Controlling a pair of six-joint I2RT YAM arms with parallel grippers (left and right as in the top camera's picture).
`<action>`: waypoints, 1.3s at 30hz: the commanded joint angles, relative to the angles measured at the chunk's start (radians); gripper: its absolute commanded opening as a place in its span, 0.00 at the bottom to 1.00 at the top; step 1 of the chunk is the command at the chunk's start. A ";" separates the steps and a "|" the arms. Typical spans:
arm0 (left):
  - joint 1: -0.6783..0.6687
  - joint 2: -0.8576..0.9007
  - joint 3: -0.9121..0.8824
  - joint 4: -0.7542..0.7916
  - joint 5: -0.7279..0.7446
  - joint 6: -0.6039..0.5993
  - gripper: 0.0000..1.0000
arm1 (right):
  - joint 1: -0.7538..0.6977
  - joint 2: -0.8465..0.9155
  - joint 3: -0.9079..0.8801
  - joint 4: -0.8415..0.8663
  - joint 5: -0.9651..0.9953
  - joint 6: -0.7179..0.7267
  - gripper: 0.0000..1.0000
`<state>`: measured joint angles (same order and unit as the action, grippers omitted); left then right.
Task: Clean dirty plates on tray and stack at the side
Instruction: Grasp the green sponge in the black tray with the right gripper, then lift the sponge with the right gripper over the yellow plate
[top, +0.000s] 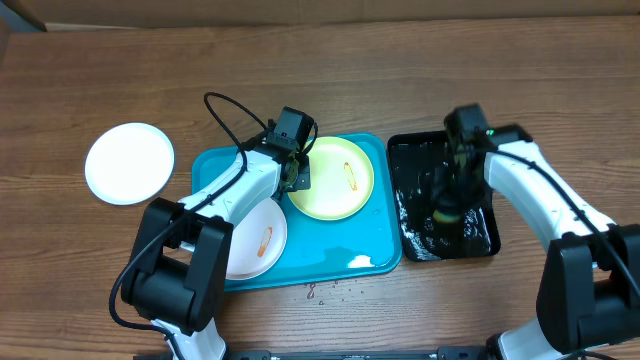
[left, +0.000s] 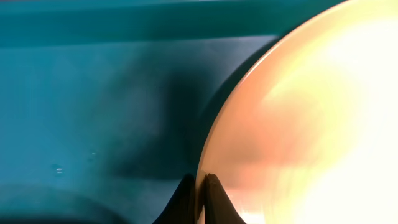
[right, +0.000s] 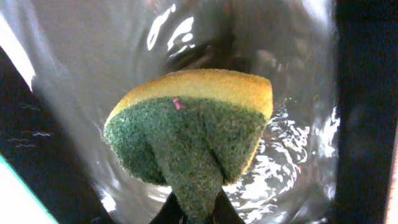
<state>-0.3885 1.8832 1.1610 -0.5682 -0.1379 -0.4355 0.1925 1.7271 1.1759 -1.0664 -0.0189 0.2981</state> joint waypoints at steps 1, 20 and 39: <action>0.002 0.008 -0.001 -0.007 0.088 -0.018 0.04 | 0.005 -0.005 0.032 -0.018 0.017 -0.011 0.04; -0.011 0.008 -0.049 -0.118 0.051 -0.209 0.04 | 0.010 -0.014 -0.024 -0.073 -0.018 -0.007 0.04; -0.020 0.008 -0.077 -0.009 0.189 -0.060 0.04 | 0.143 -0.016 0.148 0.040 -0.297 -0.200 0.04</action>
<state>-0.3996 1.8572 1.1206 -0.5797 -0.0139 -0.5827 0.2687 1.7271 1.2808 -1.0550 -0.2485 0.1837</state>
